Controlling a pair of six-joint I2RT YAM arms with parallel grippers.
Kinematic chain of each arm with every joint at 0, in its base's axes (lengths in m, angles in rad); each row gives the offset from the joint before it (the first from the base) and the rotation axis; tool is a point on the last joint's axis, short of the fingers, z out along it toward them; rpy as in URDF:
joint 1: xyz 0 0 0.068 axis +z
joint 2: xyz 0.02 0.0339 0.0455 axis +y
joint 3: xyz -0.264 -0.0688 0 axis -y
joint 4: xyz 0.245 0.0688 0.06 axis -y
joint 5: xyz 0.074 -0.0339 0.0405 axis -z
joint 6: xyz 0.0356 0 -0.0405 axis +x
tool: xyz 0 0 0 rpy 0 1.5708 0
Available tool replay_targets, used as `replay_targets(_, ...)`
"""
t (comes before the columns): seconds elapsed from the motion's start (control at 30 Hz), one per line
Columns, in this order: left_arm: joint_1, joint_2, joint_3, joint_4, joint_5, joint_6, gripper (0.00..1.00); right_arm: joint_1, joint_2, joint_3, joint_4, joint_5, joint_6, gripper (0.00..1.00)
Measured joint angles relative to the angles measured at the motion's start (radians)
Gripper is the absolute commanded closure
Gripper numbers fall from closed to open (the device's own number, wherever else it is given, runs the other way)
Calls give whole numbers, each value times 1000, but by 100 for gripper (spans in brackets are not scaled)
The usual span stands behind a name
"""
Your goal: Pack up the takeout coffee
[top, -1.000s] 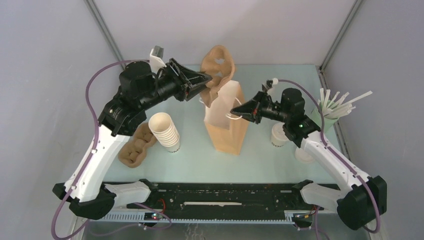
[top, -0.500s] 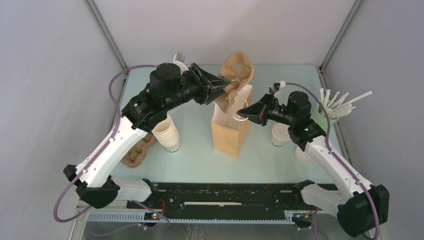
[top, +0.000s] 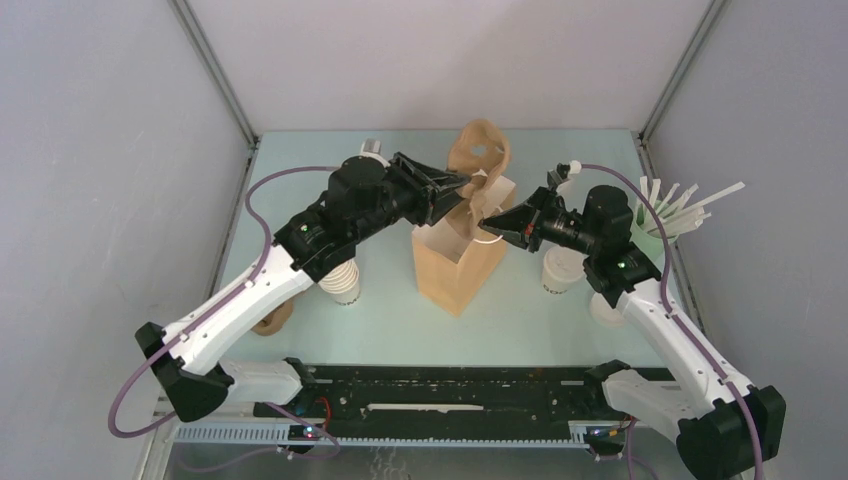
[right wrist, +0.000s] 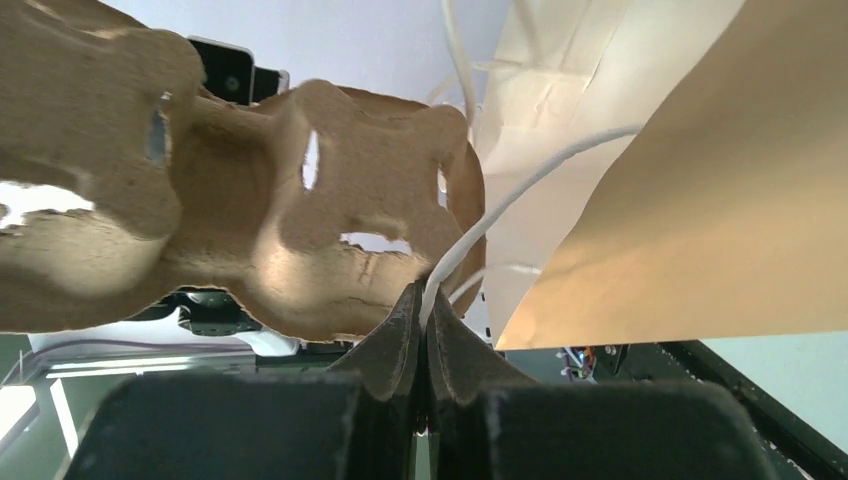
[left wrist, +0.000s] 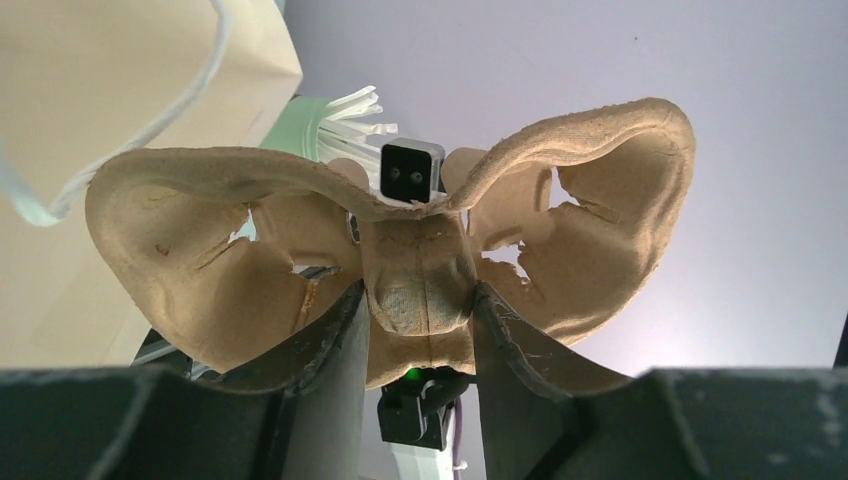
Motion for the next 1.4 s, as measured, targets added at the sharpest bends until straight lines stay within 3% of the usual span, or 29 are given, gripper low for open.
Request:
replay_targets(0.27,-10,-93,-61,-16,-58,3,64,0,-10,4,-11,12,-14,92)
replay_targets(0.5,-9,-48,182,-113,-40,126,65,-3,-10,4,-35,11,-28,92)
replay_targets(0.67,-11,-51,216,-117,62,114,65,-19,-10,4,-35,6,-34,92)
replay_targets(1.07,-4,-54,8,-22,200,-37,65,-40,-11,4,-49,-2,-51,92)
replay_targets(1.4,72,-66,-68,27,211,-36,65,-60,-39,4,-82,-17,-62,92)
